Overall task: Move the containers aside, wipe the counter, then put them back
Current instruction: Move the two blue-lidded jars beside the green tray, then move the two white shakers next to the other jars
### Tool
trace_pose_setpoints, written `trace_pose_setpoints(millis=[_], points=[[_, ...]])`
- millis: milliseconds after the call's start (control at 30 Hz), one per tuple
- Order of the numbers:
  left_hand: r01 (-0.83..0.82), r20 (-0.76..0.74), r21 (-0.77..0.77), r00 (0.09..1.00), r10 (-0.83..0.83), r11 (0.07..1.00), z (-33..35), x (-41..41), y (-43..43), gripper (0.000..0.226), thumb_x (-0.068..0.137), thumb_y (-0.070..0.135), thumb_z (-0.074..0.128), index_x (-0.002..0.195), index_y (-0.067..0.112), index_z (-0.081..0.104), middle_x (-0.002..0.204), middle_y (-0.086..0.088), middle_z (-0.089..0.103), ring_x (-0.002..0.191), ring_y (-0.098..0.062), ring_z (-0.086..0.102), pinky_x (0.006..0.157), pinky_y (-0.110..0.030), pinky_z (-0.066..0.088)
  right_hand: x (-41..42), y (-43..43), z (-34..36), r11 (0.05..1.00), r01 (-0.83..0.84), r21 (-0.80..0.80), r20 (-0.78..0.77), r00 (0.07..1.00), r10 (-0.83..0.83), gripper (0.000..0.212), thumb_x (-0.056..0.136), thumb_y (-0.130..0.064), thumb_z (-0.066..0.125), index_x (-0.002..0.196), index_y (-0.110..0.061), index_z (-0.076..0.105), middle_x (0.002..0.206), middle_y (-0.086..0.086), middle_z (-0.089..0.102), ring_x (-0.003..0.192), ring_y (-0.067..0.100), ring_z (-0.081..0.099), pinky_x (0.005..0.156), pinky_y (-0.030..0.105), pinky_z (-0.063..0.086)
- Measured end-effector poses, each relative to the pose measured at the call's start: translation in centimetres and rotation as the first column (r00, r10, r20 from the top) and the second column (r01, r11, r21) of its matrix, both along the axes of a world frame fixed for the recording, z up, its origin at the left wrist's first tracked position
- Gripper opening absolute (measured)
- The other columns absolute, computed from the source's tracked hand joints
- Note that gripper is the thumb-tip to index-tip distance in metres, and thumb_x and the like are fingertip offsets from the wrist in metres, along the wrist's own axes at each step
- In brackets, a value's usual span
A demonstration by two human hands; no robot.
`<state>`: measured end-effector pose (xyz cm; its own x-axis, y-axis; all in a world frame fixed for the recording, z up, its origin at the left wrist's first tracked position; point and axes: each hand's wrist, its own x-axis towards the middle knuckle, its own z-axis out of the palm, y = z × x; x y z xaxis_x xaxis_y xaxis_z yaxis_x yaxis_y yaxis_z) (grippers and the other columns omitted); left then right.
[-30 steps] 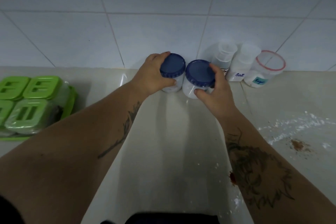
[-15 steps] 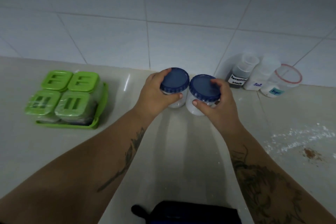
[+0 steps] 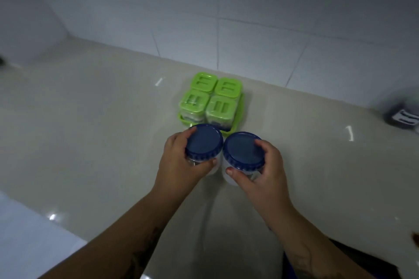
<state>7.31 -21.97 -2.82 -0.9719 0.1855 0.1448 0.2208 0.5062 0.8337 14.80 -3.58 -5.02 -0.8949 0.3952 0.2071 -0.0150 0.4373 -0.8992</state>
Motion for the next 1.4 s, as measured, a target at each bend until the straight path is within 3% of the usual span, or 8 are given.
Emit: trace_pose_setpoints(millis=[167, 267, 567, 733, 967, 1067, 1200, 1400], points=[[-0.054, -0.057, -0.055, 0.997, 0.051, 0.997, -1.0, -2.7, -3.1, 0.085, 0.061, 0.034, 0.086, 0.136, 0.024, 0.046, 0.126, -0.002, 0.045, 0.104, 0.009, 0.037, 0.091, -0.002, 0.031, -3.0, -3.6, -0.9, 0.991, 0.064, 0.121, -0.036, 0.998, -0.060, 0.088, 0.063, -0.040, 0.087, 0.135, -0.019, 0.041, 0.126, -0.005, 0.042, 0.117, 0.006, 0.043, 0.092, 0.005, 0.033], [-0.067, -0.080, -0.057, 0.995, 0.063, 0.996, -1.9, -4.4, -3.9, 0.081, 0.062, 0.030, 0.087, 0.132, 0.017, 0.049, 0.125, -0.006, 0.046, 0.102, 0.008, 0.036, 0.087, 0.006, 0.025, -4.4, -4.4, -1.7, 0.973, 0.105, 0.207, -0.043, 0.994, -0.099, 0.087, 0.065, -0.036, 0.086, 0.135, -0.011, 0.043, 0.128, 0.010, 0.045, 0.117, 0.017, 0.044, 0.091, 0.009, 0.031], [0.003, -0.092, -0.007, 0.996, -0.004, 1.000, -4.0, -6.4, -3.0, 0.080, 0.066, 0.029, 0.085, 0.135, 0.018, 0.046, 0.131, -0.005, 0.041, 0.108, 0.002, 0.038, 0.091, 0.000, 0.029, -5.6, -5.3, -2.8, 0.925, 0.135, 0.356, -0.007, 0.990, -0.142, 0.086, 0.072, -0.042, 0.080, 0.141, -0.016, 0.037, 0.135, 0.013, 0.039, 0.122, 0.025, 0.045, 0.087, 0.027, 0.042], [0.071, -0.045, 0.011, 0.997, -0.070, 0.997, -4.0, -6.1, -3.3, 0.090, 0.064, 0.029, 0.085, 0.141, 0.022, 0.039, 0.136, -0.007, 0.038, 0.117, -0.003, 0.038, 0.103, -0.029, 0.041, -5.4, -4.9, -2.6, 0.918, 0.083, 0.388, 0.035, 0.994, -0.105, 0.093, 0.068, -0.038, 0.083, 0.143, -0.022, 0.031, 0.139, 0.012, 0.035, 0.125, 0.029, 0.043, 0.095, 0.035, 0.046], [-0.070, 0.212, 0.256, 0.977, 0.014, 0.964, -1.5, -4.8, -5.4, 0.076, 0.078, 0.045, 0.067, 0.144, 0.038, 0.030, 0.149, 0.013, 0.031, 0.132, -0.013, 0.038, 0.110, -0.042, 0.036, -2.6, -0.6, -0.9, 0.990, 0.090, 0.111, -0.003, 0.996, -0.090, 0.081, 0.079, -0.051, 0.058, 0.148, -0.031, 0.022, 0.157, 0.010, 0.011, 0.139, 0.020, 0.030, 0.111, 0.043, 0.034], [-0.100, 0.026, 0.163, 0.995, 0.097, 0.981, 1.7, -4.5, -3.5, 0.067, 0.082, 0.043, 0.064, 0.142, 0.026, 0.039, 0.139, 0.013, 0.038, 0.127, -0.004, 0.038, 0.110, -0.033, 0.034, -0.5, 3.8, 0.4, 0.976, 0.216, 0.031, 0.047, 0.975, -0.218, 0.068, 0.089, -0.040, 0.057, 0.147, -0.032, 0.023, 0.158, 0.007, 0.009, 0.131, 0.023, 0.038, 0.109, 0.035, 0.033], [0.153, -0.257, -0.080, 0.952, -0.169, 0.985, 5.0, -3.6, 3.6, 0.059, 0.080, 0.044, 0.061, 0.129, 0.012, 0.054, 0.136, -0.008, 0.051, 0.128, -0.021, 0.044, 0.109, -0.038, 0.033, 2.2, 10.8, 2.8, 0.925, 0.379, -0.024, 0.082, 0.923, -0.376, 0.055, 0.098, -0.029, 0.052, 0.147, -0.027, 0.029, 0.158, 0.003, 0.012, 0.131, 0.025, 0.039, 0.103, 0.029, 0.031], [0.473, -0.180, -0.257, 0.833, -0.523, 0.843, 5.9, -0.4, 19.6, 0.058, 0.083, 0.044, 0.066, 0.134, 0.022, 0.051, 0.146, -0.001, 0.042, 0.136, -0.014, 0.033, 0.108, -0.020, 0.020, 4.3, 22.8, 6.9, 0.892, 0.430, 0.143, -0.045, 0.903, -0.428, 0.059, 0.091, -0.052, 0.049, 0.141, -0.023, 0.040, 0.155, 0.010, 0.019, 0.139, 0.025, 0.031, 0.114, 0.038, 0.028]])
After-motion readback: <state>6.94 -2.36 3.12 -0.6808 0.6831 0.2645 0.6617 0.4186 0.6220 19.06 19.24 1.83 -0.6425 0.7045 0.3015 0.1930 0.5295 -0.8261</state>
